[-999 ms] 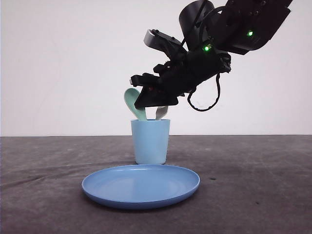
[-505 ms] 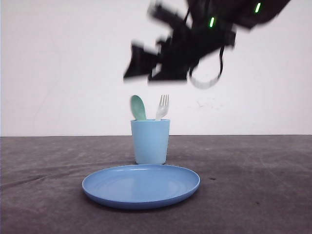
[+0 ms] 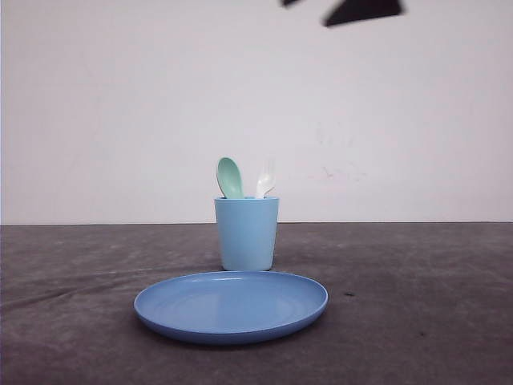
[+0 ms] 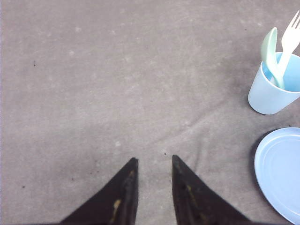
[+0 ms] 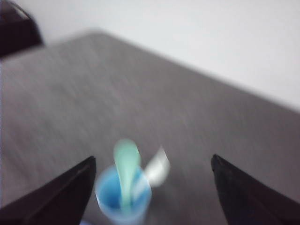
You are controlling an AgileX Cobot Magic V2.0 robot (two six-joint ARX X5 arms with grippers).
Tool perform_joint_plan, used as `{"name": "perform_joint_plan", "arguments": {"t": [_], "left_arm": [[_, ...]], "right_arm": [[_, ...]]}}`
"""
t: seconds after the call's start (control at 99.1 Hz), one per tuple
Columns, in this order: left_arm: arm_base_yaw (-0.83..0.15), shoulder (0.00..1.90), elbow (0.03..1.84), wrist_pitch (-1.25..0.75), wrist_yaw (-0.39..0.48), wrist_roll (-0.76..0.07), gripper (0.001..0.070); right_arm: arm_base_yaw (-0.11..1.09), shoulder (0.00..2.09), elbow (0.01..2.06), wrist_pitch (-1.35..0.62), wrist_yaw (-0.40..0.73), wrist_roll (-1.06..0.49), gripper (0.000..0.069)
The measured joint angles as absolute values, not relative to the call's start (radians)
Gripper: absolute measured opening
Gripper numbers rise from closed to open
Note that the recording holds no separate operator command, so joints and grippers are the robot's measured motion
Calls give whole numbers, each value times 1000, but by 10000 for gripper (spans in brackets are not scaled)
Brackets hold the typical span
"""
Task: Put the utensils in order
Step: 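Open the right gripper and raise it away from the cup, then lower the right gripper onto the cup rim and grasp the cup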
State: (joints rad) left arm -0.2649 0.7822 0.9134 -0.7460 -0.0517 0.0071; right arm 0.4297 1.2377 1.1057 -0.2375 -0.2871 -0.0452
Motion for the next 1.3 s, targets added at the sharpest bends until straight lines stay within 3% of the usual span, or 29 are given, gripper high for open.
{"name": "perform_joint_plan", "arguments": {"t": [0.141,0.464,0.686,0.757,0.908,1.302], "left_arm": [[-265,782,913,-746,-52,7,118],[-265,782,913,-746,-52,7,118],[-265,782,913,-746,-52,7,118],[-265,782,913,-746,-52,7,118],[-265,782,913,-746,-52,7,118],[-265,782,913,-746,-52,7,118]], "right_arm": [[390,1233,1093,-391,-286,-45,493],[391,1241,815,-196,-287,-16,493],[399,1241,791,-194,-287,4,495],[410,1241,791,-194,-288,4,529],[449,1261,791,-171,-288,5,681],[573,1472,792,103,-285,31,681]]}}
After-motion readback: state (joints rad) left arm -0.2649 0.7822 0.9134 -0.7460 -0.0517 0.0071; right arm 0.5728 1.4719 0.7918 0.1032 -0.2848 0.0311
